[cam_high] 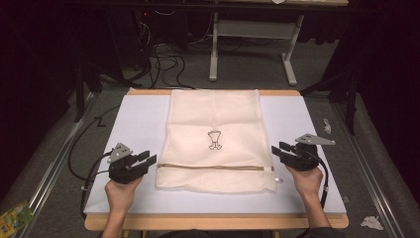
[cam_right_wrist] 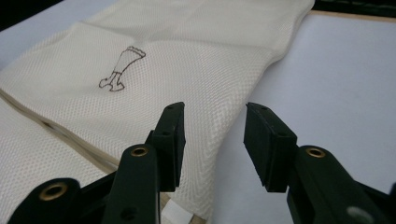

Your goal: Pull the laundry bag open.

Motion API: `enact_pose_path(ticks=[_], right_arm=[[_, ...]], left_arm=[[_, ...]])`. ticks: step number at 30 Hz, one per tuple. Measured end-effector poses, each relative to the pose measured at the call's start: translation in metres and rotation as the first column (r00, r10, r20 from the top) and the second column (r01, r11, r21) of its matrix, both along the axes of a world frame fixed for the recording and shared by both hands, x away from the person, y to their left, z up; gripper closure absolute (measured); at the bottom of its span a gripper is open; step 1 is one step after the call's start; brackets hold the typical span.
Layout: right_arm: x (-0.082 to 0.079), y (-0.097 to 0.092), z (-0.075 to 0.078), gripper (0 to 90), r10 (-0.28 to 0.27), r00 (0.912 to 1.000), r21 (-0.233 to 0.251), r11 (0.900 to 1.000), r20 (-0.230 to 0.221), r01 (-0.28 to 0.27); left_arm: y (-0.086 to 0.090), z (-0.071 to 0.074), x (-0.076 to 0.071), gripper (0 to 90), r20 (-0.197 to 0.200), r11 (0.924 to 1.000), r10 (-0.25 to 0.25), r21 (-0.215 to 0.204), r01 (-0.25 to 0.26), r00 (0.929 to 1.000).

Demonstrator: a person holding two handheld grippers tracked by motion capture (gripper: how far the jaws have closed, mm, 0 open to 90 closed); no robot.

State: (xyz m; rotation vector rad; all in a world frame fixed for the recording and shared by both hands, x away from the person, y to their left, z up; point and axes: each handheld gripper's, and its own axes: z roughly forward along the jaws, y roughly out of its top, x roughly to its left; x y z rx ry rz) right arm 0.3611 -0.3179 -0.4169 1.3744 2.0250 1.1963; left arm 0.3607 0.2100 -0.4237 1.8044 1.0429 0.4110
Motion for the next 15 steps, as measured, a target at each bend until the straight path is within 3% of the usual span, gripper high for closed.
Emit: enact_pose_path(ticks=[15], right_arm=[[-0.015,-0.037,0.007,56.2,-0.08,0.9946,0.078,0.9941,0.066,0.075]], left_arm=[[0.019,0.008,0.0,56.7,0.04,0.9973,0.067,-0.032,-0.066,0.9969]])
